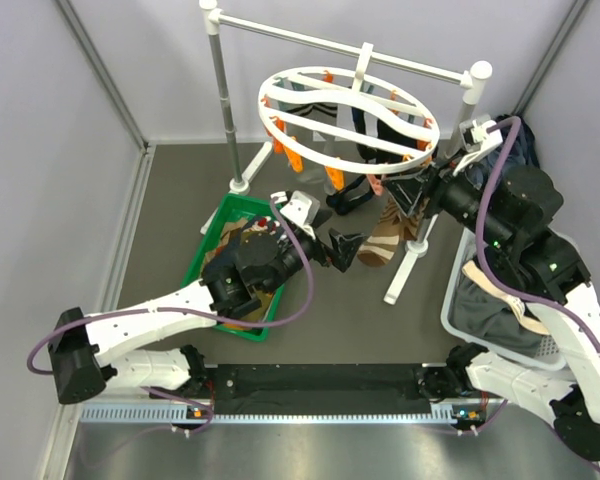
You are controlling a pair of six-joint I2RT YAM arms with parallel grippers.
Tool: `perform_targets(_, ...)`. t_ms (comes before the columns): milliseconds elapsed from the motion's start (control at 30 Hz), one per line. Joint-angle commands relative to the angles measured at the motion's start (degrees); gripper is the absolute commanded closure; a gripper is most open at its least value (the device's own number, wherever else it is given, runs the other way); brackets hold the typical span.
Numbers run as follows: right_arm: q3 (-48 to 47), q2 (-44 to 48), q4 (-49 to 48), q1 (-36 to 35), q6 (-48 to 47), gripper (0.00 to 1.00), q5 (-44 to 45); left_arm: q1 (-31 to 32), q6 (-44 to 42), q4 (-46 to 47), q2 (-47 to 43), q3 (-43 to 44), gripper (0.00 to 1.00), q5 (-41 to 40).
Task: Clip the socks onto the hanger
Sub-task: Open the clamp at the hanger.
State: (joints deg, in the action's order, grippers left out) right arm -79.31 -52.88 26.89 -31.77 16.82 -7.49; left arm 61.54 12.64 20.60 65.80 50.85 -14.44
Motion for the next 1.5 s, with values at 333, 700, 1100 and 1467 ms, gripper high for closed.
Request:
perform_targets(333,4.16,2.43,-5.8,0.13,1.29,0.47,2.39,-0.63,-0.78,22.72,7.76,4.96,0.02,2.47)
perform_targets(700,5.74,4.45,-7.2,0.04,1.02,0.47,3.27,-4.67,5.2,32.39,14.44,7.24,0.02,13.64)
perform_targets(1100,6.8,6.48,-8.79,0.13,0.85,0.43,1.16,-4.76,6.69,34.68,17.69,11.02,0.05,16.9)
perform_targets(1467,6.1,7.44,-8.44,0.04,1.11,0.4,-1.21,-4.76,10.03,36.79,20.33,13.13,0.22,17.16)
